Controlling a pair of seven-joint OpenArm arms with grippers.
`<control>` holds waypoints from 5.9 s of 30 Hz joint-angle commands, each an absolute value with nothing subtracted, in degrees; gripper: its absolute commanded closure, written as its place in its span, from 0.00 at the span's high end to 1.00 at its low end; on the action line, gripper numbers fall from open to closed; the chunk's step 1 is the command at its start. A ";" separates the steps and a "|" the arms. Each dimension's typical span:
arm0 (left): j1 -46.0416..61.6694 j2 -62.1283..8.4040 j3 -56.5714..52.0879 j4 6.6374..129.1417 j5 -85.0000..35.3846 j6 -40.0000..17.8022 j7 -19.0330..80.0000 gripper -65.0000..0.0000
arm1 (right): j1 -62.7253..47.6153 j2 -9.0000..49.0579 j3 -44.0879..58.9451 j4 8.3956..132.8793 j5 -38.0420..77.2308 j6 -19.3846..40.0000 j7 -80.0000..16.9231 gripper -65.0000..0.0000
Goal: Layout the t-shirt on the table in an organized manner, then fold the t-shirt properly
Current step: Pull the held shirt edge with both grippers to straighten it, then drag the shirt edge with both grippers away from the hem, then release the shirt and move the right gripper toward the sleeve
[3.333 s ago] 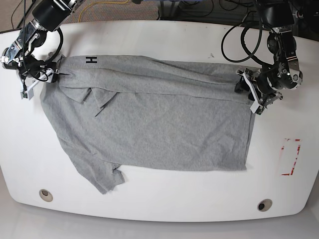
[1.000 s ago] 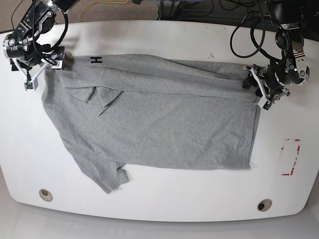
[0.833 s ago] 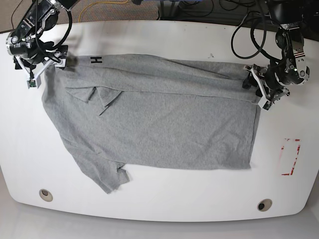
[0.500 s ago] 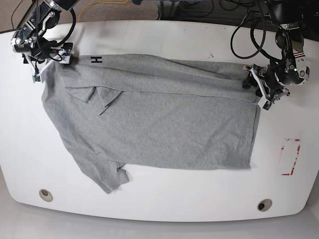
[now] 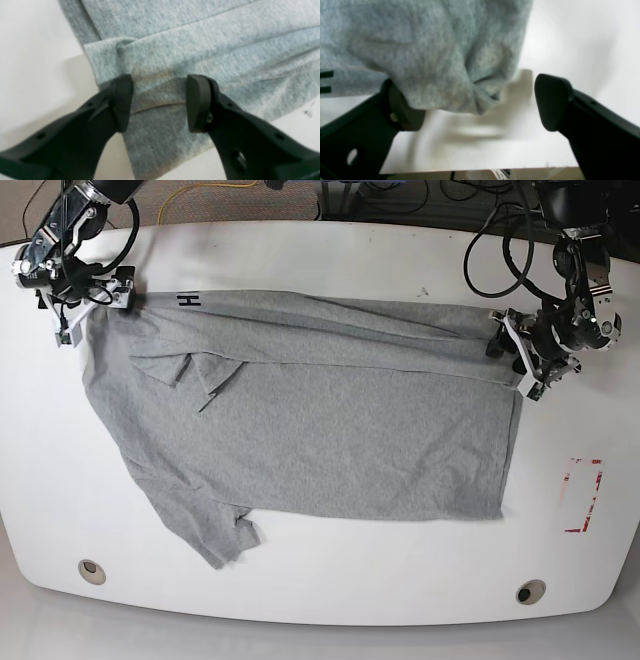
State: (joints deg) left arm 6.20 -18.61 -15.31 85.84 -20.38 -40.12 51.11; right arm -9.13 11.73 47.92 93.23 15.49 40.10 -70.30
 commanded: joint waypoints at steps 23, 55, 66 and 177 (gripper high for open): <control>6.29 -20.00 -15.43 86.02 -19.30 -40.00 52.79 0.49 | -8.57 23.08 42.15 93.76 15.43 40.00 -69.67 1.00; 6.11 -19.91 -15.25 86.02 -19.30 -40.00 52.79 0.49 | -9.36 22.81 37.85 114.42 21.93 40.00 -80.00 1.00; 6.02 -20.00 -15.25 86.02 -19.30 -40.00 52.79 0.49 | -8.66 22.64 37.93 114.24 23.08 40.00 -80.00 1.00; 21.85 -23.60 -19.47 94.90 -19.38 -40.00 52.97 0.12 | -27.12 19.12 41.45 110.64 22.55 40.00 -72.40 0.01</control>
State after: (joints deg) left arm 21.52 -22.57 -18.94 94.74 -22.52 -40.64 50.19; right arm -26.85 17.91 40.77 109.56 24.27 40.34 -72.10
